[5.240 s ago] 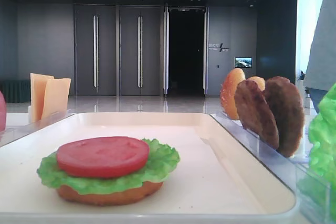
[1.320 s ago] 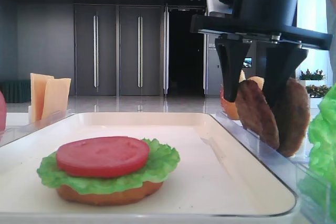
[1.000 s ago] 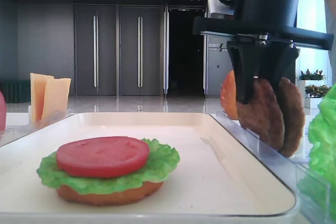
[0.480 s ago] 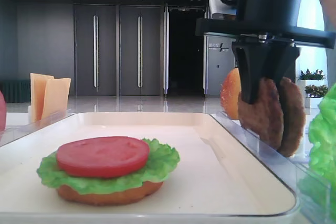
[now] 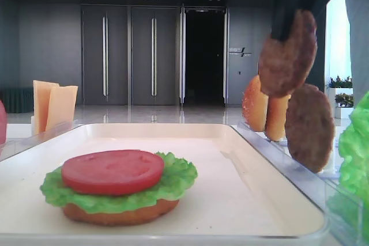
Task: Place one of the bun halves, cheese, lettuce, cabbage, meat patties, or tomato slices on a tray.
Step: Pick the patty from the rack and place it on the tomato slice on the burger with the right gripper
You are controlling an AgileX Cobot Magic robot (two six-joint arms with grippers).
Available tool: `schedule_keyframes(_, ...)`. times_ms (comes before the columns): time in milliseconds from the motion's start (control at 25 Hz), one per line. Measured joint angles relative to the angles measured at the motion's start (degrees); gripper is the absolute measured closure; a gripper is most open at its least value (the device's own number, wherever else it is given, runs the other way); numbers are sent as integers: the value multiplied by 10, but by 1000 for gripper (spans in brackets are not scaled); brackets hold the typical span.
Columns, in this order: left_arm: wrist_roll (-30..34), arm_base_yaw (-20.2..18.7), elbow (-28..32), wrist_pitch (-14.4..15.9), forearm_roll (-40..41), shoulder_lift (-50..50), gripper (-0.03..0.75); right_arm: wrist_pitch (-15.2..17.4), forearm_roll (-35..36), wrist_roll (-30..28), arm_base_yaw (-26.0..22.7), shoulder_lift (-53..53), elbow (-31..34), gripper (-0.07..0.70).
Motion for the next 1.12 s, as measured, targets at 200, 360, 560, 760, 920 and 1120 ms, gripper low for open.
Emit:
schedule_keyframes(200, 0, 0, 0, 0, 0, 0, 451, 11, 1, 0, 0, -29, 0, 497)
schedule_keyframes(360, 0, 0, 0, 0, 0, 0, 451, 17, 2, 0, 0, -31, 0, 497)
schedule_keyframes(560, 0, 0, 0, 0, 0, 0, 451, 21, 6, 1, 0, -31, 0, 497)
schedule_keyframes(760, 0, 0, 0, 0, 0, 0, 451, 55, 23, 1, 4, -31, 0, 497)
schedule_keyframes(920, 0, 0, 0, 0, 0, 0, 451, 91, 15, 20, 41, -31, 0, 497)
schedule_keyframes(1120, 0, 0, 0, 0, 0, 0, 451, 105, -1, 66, 117, -31, 0, 497)
